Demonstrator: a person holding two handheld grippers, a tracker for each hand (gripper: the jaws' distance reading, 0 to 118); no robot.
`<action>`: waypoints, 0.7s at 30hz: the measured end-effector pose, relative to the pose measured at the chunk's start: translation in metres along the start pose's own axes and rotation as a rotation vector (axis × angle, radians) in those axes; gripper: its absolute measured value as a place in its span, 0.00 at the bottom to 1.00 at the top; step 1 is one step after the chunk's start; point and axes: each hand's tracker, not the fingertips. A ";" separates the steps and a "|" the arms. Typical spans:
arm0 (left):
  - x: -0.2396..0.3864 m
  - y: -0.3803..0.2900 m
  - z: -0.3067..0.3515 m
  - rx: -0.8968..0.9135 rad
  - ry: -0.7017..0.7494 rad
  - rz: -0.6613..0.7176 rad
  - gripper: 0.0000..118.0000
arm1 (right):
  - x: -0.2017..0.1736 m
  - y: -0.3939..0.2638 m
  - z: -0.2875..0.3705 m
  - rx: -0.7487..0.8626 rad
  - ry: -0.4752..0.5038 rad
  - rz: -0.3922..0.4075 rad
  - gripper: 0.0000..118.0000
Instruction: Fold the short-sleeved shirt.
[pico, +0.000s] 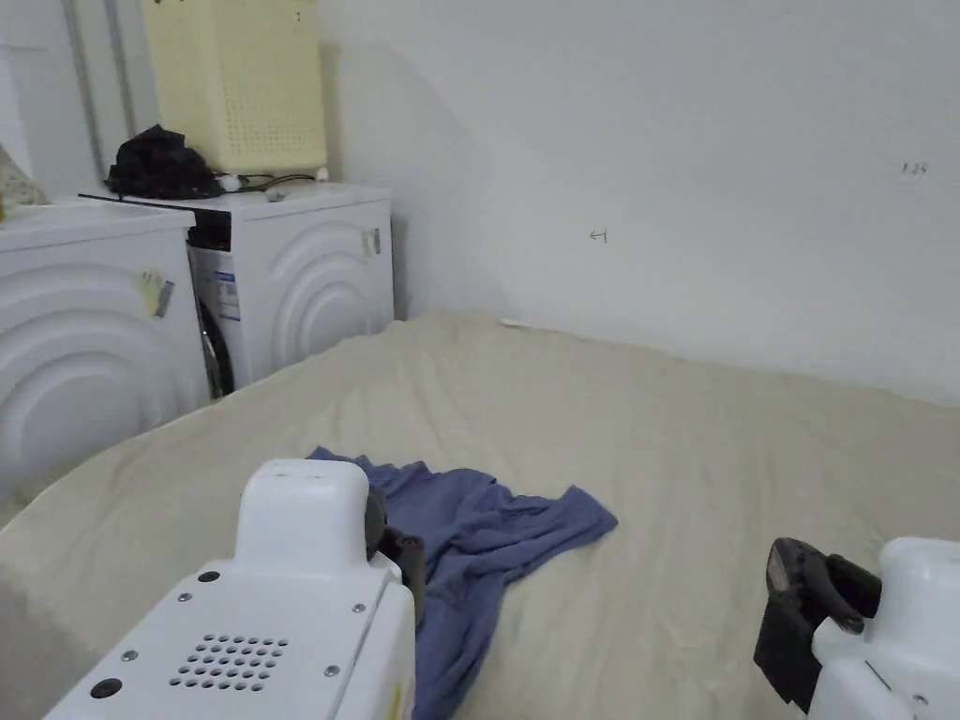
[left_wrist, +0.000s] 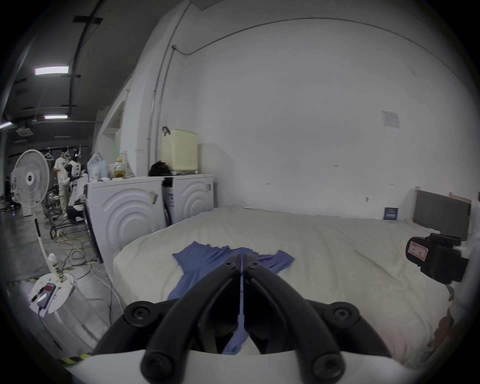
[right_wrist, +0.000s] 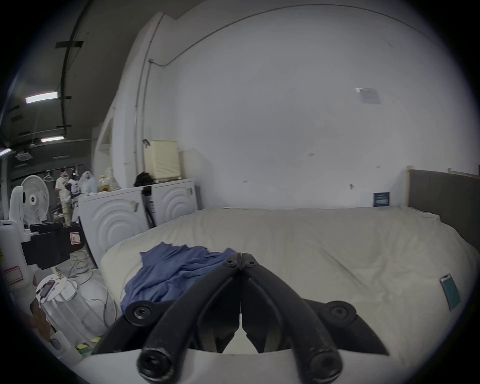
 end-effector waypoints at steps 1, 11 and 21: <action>-0.005 0.000 -0.002 -0.004 0.004 -0.002 0.02 | -0.006 0.000 -0.004 -0.007 0.016 0.006 0.00; -0.019 -0.006 -0.065 -0.125 0.058 0.011 0.02 | -0.028 -0.010 -0.054 -0.111 0.084 0.054 0.00; -0.030 -0.076 -0.178 -0.429 0.043 0.095 0.69 | -0.022 -0.034 -0.111 -0.247 0.069 0.070 0.00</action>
